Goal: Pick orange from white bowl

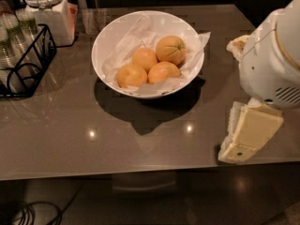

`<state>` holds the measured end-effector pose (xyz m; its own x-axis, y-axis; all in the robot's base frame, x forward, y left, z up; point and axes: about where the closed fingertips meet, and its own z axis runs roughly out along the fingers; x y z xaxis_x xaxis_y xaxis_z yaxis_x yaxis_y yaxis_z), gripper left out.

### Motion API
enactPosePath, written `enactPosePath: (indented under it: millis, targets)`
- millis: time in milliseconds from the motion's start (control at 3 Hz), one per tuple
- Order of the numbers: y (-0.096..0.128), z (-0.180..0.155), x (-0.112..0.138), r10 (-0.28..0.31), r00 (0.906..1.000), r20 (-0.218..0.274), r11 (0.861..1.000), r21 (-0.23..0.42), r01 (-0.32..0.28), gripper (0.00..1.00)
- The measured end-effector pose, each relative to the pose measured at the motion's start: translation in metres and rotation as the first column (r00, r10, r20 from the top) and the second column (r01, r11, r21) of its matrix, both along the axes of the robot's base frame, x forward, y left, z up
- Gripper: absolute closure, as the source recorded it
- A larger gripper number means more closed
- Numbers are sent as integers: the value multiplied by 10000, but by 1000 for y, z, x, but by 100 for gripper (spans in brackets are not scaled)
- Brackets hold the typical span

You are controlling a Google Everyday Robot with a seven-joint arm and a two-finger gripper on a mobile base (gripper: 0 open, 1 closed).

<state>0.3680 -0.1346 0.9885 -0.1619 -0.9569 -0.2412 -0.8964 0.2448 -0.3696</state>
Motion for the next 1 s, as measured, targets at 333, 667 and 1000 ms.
enactPosePath:
  millis: [333, 667, 1000]
  targets:
    - [0, 0, 0, 0, 10000, 0, 10000, 0, 0, 0]
    - [0, 0, 0, 1, 10000, 0, 10000, 0, -1, 0]
    - [9, 20, 23, 538, 9984, 151, 9984, -154, -535, 0]
